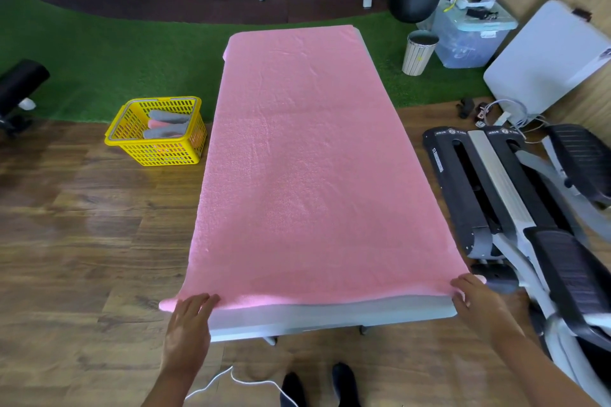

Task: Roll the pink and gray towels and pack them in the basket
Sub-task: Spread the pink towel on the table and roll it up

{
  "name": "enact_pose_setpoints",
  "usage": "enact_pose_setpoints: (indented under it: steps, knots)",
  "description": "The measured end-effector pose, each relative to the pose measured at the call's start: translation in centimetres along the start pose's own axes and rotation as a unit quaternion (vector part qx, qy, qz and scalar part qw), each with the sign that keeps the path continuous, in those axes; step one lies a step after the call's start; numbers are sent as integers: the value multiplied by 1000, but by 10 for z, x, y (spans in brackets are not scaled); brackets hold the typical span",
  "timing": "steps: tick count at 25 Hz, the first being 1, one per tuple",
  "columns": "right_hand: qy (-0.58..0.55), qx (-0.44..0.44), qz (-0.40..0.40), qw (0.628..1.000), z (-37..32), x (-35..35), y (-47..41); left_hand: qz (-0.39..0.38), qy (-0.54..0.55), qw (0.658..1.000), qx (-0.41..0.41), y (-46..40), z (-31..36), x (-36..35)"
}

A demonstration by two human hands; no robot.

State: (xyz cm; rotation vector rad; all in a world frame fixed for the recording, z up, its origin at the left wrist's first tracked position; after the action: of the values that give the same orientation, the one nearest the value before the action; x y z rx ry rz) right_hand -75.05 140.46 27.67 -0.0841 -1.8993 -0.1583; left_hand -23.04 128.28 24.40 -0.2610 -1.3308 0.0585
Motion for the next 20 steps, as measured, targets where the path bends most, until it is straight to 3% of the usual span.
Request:
enact_pose_setpoints:
  steps: [5,9,13,20]
  knots:
    - [-11,-33,11,999,10,2,-3,-17,-31,999,-37,3,-9,4]
    - [28,-36,-20,999,-11,7,-7,7,-6,1000,14,-4,0,8]
    - [45,37,-14,998,-24,12,-1,32,5,999,-10,-5,17,12]
    - [49,58,29,997,-7,-3,-5,32,32,998,-34,-10,19,5]
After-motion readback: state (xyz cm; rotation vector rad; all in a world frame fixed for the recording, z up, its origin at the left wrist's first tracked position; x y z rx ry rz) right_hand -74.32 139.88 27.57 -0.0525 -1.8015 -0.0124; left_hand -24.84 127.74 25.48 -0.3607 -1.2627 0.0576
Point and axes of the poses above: each hand's wrist, its own y-axis away from the middle knuckle, its own x-axis out of the back of the hand, z = x × y, the point moved 6 cm from there along -y, towards the middle knuckle, and after that the axes turned 14 degrees about x, right-handed, at the moved point
